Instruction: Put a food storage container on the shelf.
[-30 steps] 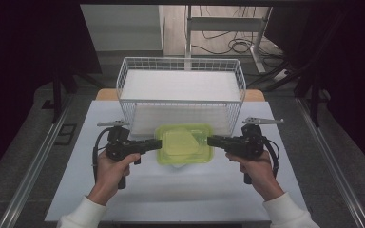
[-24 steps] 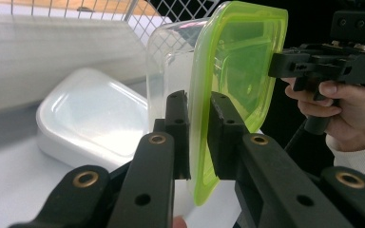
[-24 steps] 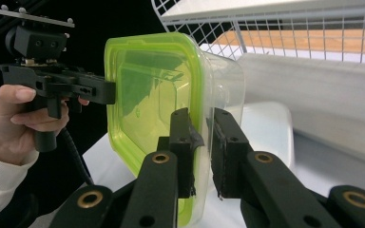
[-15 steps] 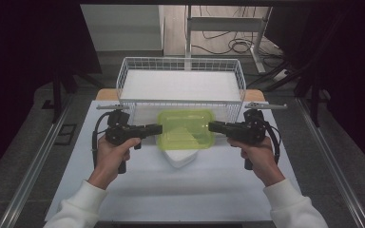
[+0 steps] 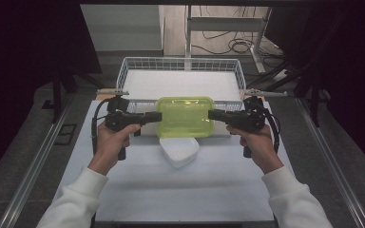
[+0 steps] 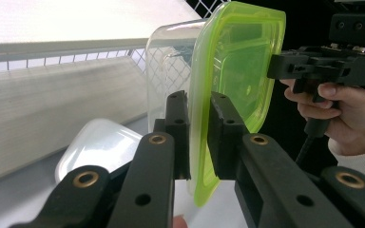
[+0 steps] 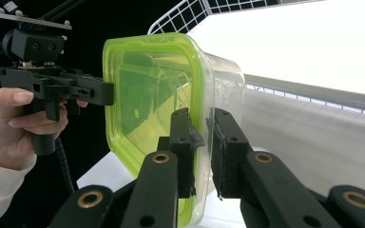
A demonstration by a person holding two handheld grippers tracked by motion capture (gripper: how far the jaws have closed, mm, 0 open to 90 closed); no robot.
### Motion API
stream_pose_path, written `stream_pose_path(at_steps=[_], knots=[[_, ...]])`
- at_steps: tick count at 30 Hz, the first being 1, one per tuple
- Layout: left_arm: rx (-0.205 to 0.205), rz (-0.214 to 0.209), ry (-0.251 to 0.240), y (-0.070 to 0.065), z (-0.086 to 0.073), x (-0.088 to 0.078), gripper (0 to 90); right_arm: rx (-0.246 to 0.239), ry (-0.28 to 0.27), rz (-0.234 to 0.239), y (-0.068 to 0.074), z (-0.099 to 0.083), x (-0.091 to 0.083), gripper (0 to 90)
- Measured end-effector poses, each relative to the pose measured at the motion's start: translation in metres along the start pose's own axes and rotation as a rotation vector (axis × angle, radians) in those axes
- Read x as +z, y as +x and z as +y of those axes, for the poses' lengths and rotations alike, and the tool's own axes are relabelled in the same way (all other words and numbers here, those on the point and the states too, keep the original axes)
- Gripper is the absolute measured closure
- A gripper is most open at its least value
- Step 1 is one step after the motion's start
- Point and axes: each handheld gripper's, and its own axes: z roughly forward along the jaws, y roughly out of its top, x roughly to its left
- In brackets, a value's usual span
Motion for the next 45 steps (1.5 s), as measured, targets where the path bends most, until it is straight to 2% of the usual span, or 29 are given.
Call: stream_pose_path(at_steps=[9,18,25,32,34,37,42,45], knots=[[0.007,0.007,-0.007,0.004,0.013,-0.001,80.4,0.004,-0.008,0.004,-0.003,0.009,0.004,79.6],[0.021,0.010,-0.010,0.008,0.034,0.000,80.5,0.011,-0.020,0.000,-0.007,0.027,0.009,79.7],[0.014,0.013,-0.009,0.013,0.049,0.001,80.5,0.014,-0.024,-0.001,-0.013,0.042,0.015,79.7],[0.015,-0.002,-0.018,0.025,0.067,0.004,80.5,0.010,-0.028,-0.002,-0.018,0.058,0.021,79.7],[0.003,-0.004,-0.020,0.035,0.071,0.008,80.5,0.013,-0.026,-0.007,-0.024,0.064,0.027,79.7],[-0.009,-0.006,-0.020,0.042,0.076,0.012,80.5,0.014,-0.017,-0.014,-0.027,0.068,0.032,79.6],[-0.004,-0.005,-0.017,0.049,0.089,0.017,80.5,0.030,-0.016,-0.019,-0.037,0.078,0.037,79.6],[-0.018,-0.014,-0.018,0.055,0.095,0.022,80.4,0.034,-0.022,-0.022,-0.042,0.083,0.039,79.6]])
